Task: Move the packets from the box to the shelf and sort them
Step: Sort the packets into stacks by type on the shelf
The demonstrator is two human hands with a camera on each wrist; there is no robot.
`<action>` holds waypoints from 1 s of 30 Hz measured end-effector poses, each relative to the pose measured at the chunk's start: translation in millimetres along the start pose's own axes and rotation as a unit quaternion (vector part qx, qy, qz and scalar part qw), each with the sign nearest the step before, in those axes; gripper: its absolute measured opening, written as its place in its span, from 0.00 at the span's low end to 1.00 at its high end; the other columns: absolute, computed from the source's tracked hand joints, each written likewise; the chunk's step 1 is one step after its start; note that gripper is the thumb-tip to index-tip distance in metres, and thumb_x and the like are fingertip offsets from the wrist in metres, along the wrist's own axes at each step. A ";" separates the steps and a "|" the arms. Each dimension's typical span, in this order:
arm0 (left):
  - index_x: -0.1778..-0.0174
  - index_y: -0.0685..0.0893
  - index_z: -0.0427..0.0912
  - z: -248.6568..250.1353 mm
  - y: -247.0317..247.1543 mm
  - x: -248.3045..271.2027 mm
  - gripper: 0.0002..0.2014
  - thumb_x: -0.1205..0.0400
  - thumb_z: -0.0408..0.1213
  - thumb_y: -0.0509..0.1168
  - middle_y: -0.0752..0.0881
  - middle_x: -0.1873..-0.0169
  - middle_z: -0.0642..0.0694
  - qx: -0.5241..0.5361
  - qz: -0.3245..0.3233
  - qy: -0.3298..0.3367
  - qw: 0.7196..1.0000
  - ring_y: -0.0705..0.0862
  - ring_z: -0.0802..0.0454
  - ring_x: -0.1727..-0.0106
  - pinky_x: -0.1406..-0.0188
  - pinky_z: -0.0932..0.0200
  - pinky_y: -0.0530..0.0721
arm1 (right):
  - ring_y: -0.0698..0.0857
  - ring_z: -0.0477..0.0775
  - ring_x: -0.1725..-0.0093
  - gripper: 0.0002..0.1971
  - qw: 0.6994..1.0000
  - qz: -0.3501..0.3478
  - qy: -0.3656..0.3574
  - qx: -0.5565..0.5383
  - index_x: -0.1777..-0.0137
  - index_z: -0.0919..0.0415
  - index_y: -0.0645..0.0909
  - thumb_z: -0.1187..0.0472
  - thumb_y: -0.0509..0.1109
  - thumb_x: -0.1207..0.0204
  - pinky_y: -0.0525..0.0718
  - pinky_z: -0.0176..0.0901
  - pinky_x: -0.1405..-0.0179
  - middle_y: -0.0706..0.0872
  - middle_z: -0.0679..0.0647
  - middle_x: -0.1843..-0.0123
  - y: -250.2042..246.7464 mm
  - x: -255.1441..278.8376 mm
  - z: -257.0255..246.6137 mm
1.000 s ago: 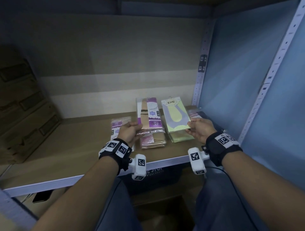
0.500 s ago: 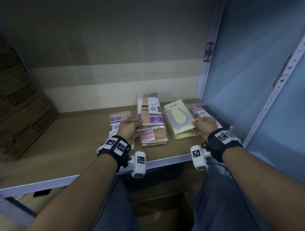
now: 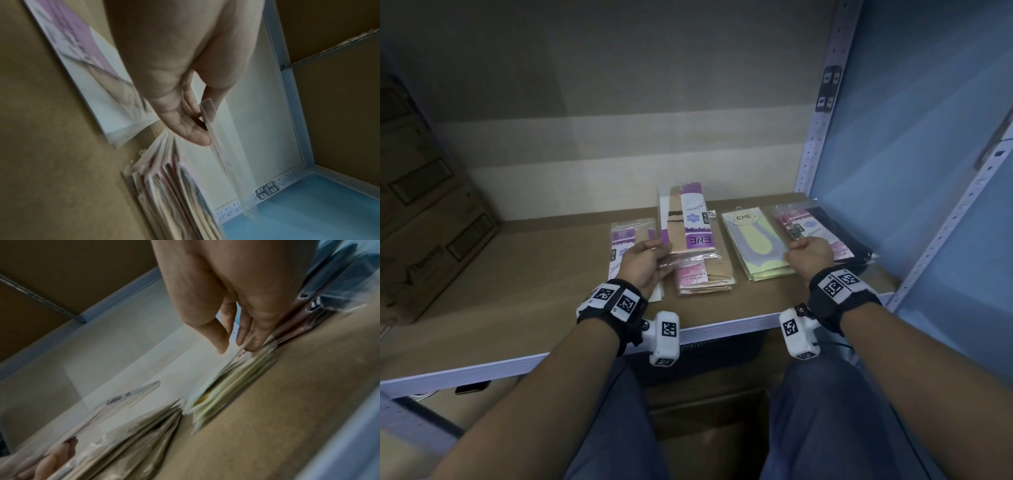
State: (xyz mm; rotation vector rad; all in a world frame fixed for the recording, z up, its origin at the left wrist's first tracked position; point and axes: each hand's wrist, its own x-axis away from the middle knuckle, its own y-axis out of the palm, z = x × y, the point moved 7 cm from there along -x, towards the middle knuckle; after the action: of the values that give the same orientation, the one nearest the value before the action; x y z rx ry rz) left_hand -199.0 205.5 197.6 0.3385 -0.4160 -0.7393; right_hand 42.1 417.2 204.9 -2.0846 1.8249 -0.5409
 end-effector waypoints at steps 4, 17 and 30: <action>0.46 0.77 0.34 1.0 1.2 3.9 0.09 0.20 0.21 0.64 0.87 0.50 0.37 -0.002 0.000 0.005 1.000 0.90 0.44 0.59 0.57 0.54 0.90 | 0.83 0.59 0.44 0.09 0.999 -0.013 -0.016 0.026 0.52 0.60 0.84 0.71 0.69 0.29 0.78 0.42 0.42 0.87 0.57 0.45 -1.5 8.4 -6.1; 0.44 0.75 0.34 2.8 29.0 30.8 0.11 0.20 0.19 0.62 0.84 0.53 0.36 0.013 -0.052 0.002 0.999 0.91 0.45 0.67 0.69 0.51 0.91 | 0.88 0.55 0.48 0.02 0.976 -0.193 -0.062 -0.082 0.53 0.59 0.83 0.63 0.71 0.24 0.85 0.49 0.41 0.89 0.58 0.48 22.9 60.5 -42.3; 0.40 0.76 0.34 21.5 27.0 34.8 0.16 0.23 0.24 0.68 0.85 0.48 0.37 -0.195 -0.026 0.070 0.978 0.88 0.41 0.50 0.52 0.46 0.89 | 0.82 0.52 0.65 0.05 0.948 -0.247 0.002 -0.202 0.51 0.65 0.79 0.73 0.67 0.24 0.83 0.42 0.65 0.86 0.58 0.58 34.2 96.3 -58.0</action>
State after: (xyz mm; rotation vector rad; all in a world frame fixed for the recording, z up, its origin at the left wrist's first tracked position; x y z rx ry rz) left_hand -170.6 196.4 236.5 0.0315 -0.1233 -0.8247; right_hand -4.5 317.7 246.7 -2.8475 1.4987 -0.2941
